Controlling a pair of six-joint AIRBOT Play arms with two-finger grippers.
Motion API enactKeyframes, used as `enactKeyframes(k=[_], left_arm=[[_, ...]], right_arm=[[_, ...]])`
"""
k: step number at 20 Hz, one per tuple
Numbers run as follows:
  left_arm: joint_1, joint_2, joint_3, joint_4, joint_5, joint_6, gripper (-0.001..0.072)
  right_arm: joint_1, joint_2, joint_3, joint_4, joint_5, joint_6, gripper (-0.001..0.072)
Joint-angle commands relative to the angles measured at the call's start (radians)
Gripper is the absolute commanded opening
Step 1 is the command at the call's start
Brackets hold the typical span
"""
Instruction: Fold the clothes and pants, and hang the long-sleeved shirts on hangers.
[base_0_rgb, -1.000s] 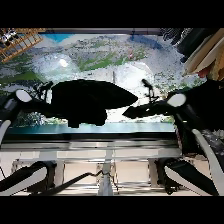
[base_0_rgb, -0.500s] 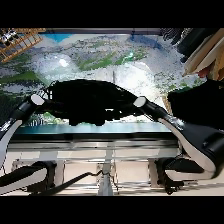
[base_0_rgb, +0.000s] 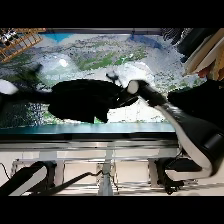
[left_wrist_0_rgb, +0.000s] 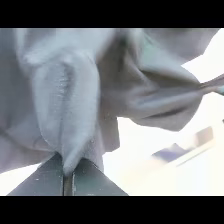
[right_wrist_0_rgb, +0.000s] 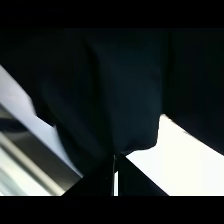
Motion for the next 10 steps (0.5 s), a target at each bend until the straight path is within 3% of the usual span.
enactKeyframes(k=[1,6,10], left_arm=[[0.116,0.145,0.327,-0.01,-0.165,-0.009,0.0007],[0.222,0.229,0.903,-0.282,-0.031,-0.012,0.0006],[0.225,0.295,1.12,-0.323,0.342,0.027,0.0006]], right_arm=[[-0.012,0.255,0.255,-0.366,0.249,0.075,0.0019],[0.102,0.556,0.716,-0.272,0.187,0.076,0.0018],[0.143,0.644,0.833,-0.09,-0.06,-0.033,0.0019]])
